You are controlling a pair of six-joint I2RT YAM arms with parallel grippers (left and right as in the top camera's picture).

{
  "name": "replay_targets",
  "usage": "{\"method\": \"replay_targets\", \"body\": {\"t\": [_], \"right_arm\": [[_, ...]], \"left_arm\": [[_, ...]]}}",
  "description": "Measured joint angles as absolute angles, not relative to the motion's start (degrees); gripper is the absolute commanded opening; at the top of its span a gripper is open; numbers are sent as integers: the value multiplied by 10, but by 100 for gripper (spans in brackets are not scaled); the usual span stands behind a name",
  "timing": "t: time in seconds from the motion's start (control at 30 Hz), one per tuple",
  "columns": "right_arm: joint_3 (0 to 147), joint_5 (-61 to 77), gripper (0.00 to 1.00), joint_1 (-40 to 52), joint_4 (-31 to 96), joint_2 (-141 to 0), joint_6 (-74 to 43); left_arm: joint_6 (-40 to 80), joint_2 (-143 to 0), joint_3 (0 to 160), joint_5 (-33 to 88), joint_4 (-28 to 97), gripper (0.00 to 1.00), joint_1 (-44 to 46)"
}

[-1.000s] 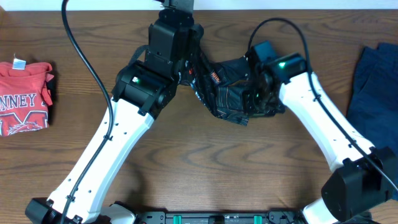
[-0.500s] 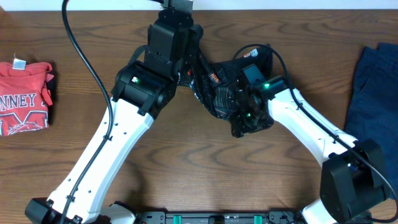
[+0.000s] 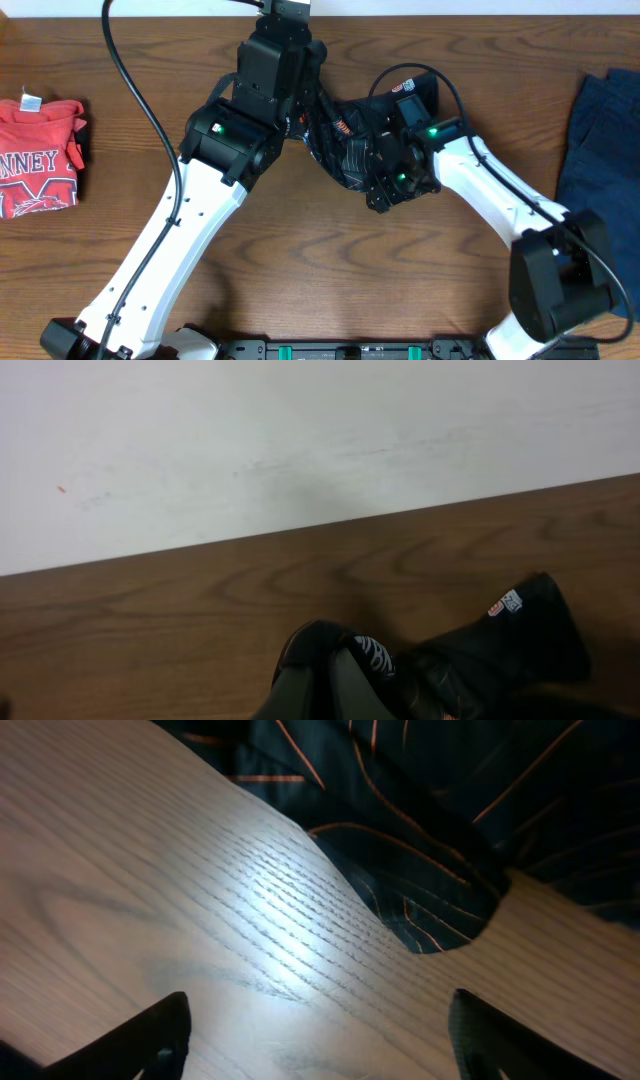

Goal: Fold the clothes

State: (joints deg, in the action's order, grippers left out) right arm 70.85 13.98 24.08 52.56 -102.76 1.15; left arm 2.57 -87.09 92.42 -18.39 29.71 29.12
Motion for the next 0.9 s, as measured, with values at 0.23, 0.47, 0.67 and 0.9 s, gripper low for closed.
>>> {"method": "replay_targets", "body": {"t": [0.23, 0.47, 0.67, 0.9], "right_arm": [[708, 137, 96, 241, 527, -1092, -26], [707, 133, 77, 241, 490, -1110, -98], [707, 133, 56, 241, 453, -1110, -151], [707, 133, 1, 241, 445, -1110, -178]], "left_arm": [[26, -871, 924, -184, 297, 6, 291], [26, -871, 924, -184, 298, 6, 291], [26, -871, 924, -184, 298, 6, 291], [26, -871, 924, -184, 298, 6, 291]]}}
